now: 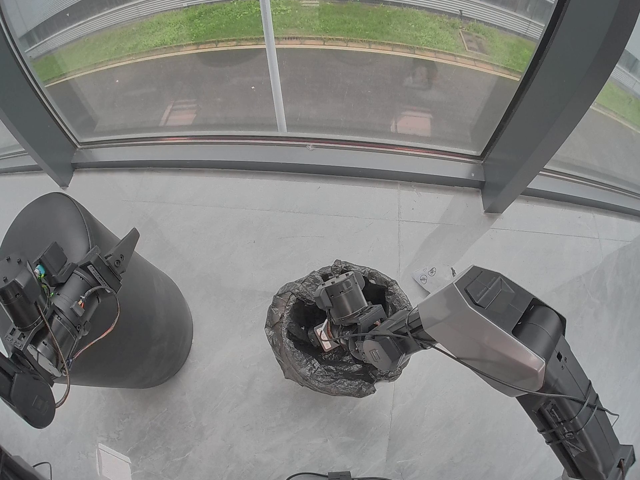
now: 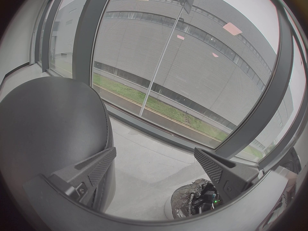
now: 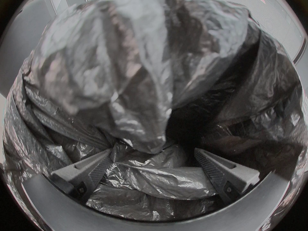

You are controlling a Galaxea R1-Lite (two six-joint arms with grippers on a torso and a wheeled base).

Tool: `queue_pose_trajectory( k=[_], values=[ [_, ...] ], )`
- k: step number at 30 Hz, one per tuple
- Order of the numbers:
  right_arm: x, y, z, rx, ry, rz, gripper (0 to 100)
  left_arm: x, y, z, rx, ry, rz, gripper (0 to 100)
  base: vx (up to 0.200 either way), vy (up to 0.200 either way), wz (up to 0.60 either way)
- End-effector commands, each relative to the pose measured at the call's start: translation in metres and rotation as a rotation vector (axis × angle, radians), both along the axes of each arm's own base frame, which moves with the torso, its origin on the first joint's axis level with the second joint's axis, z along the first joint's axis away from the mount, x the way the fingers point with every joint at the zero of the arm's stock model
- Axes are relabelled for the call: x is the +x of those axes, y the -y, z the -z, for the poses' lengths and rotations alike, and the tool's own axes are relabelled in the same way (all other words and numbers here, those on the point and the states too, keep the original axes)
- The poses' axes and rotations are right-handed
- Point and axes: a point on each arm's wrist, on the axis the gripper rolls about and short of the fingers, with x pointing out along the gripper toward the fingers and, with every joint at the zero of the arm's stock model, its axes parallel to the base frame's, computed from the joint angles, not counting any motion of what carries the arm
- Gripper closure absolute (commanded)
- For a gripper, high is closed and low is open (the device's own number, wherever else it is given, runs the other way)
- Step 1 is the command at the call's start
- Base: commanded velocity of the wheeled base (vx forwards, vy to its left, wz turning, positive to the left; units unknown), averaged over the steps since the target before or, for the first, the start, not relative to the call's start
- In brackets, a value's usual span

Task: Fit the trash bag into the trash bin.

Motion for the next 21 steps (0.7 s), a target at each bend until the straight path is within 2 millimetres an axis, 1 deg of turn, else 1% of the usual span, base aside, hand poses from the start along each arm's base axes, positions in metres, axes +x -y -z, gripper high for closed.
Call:
queue_pose_trajectory(
  k=[1, 2, 6, 8, 11, 12, 14, 15, 18, 21],
  values=[
    [0.0, 0.0, 0.004, -0.004, -0.006, 0.002, 0, 0.001, 0.0, 0.003, -0.001, -0.015, 0.0, 0, 0.0, 0.0, 0.0],
    [0.0, 0.0, 0.004, -0.004, -0.006, 0.002, 0, 0.001, 0.0, 0.003, -0.001, -0.015, 0.0, 0, 0.0, 0.0, 0.0],
    [-0.003, 0.0, -0.017, 0.0, 0.033, 0.026, 0, 0.001, 0.0, 0.002, -0.001, -0.012, 0.0, 0, 0.0, 0.0, 0.0],
    [-0.008, 0.001, -0.028, 0.007, 0.039, 0.027, 0, 0.001, 0.0, 0.002, -0.001, -0.012, 0.0, 0, 0.0, 0.0, 0.0],
    [-0.022, 0.001, -0.054, 0.028, 0.054, 0.013, 0, 0.001, 0.0, 0.002, -0.001, -0.012, 0.0, 0, 0.0, 0.0, 0.0],
    [-0.022, 0.001, -0.054, 0.028, 0.054, 0.013, 0, 0.001, 0.0, 0.002, -0.001, -0.012, 0.0, 0, 0.0, 0.0, 0.0],
    [-0.044, -0.001, -0.073, 0.035, 0.052, -0.015, 0, 0.001, 0.0, 0.003, -0.002, -0.015, 0.0, 0, 0.0, 0.0, 0.0],
    [-0.053, -0.001, -0.079, 0.039, 0.048, -0.025, 0, 0.001, 0.0, 0.003, -0.002, -0.015, 0.0, 0, 0.0, 0.0, 0.0],
    [-0.077, -0.004, -0.09, 0.058, 0.041, -0.05, 0, 0.001, 0.0, 0.003, -0.002, -0.016, 0.001, 0, 0.0, 0.0, 0.0],
    [-0.09, -0.005, -0.093, 0.076, 0.051, -0.063, 0, 0.0, 0.0, 0.003, -0.003, -0.018, 0.001, 0, 0.0, 0.0, 0.0]
  ],
)
